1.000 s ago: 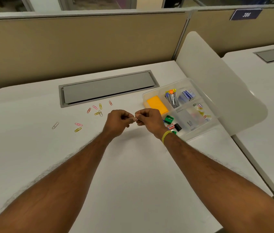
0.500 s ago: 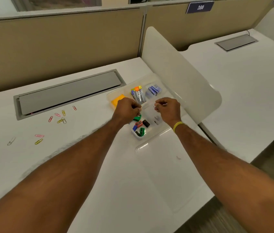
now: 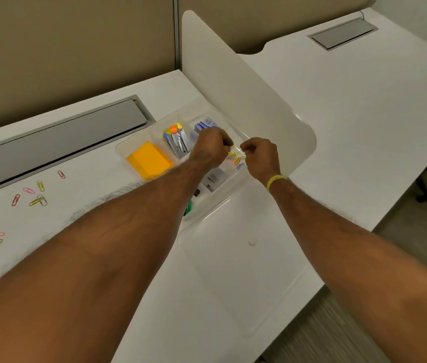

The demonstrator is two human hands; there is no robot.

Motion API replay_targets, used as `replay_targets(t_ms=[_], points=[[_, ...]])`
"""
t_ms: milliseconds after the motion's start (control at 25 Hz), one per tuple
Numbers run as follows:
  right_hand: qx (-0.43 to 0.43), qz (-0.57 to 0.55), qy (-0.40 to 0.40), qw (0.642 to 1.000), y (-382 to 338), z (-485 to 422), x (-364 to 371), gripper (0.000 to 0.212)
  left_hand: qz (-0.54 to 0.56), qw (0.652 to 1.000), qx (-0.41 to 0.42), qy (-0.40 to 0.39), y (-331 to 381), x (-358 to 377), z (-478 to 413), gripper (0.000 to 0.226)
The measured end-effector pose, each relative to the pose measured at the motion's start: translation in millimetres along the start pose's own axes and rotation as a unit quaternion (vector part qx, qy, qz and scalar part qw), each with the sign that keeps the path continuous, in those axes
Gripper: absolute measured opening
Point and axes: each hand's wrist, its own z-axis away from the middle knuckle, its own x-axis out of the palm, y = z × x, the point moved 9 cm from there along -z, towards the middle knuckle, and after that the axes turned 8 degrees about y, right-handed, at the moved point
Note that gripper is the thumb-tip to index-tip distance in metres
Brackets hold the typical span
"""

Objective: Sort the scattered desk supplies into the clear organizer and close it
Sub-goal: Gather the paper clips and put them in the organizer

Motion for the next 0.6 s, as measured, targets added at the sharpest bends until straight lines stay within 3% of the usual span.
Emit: replay_targets(t_ms=[160,360,600], points=[[-0.023,-0.009,0.000,1.000,0,2,-3,0.025,-0.030,0.999,0.023,-0.019,3,14,-2,0.028],[-0.061,-0.049,-0.021,0.997,-23,19,7,0.020,-0.062,0.997,0.036,0.020,-21,-10,20,0.036],[-0.172,-0.016,-0.130,0.976,-85,67,50,0.044,-0.146,0.985,0.072,0.062,-60,-64,78,0.052]])
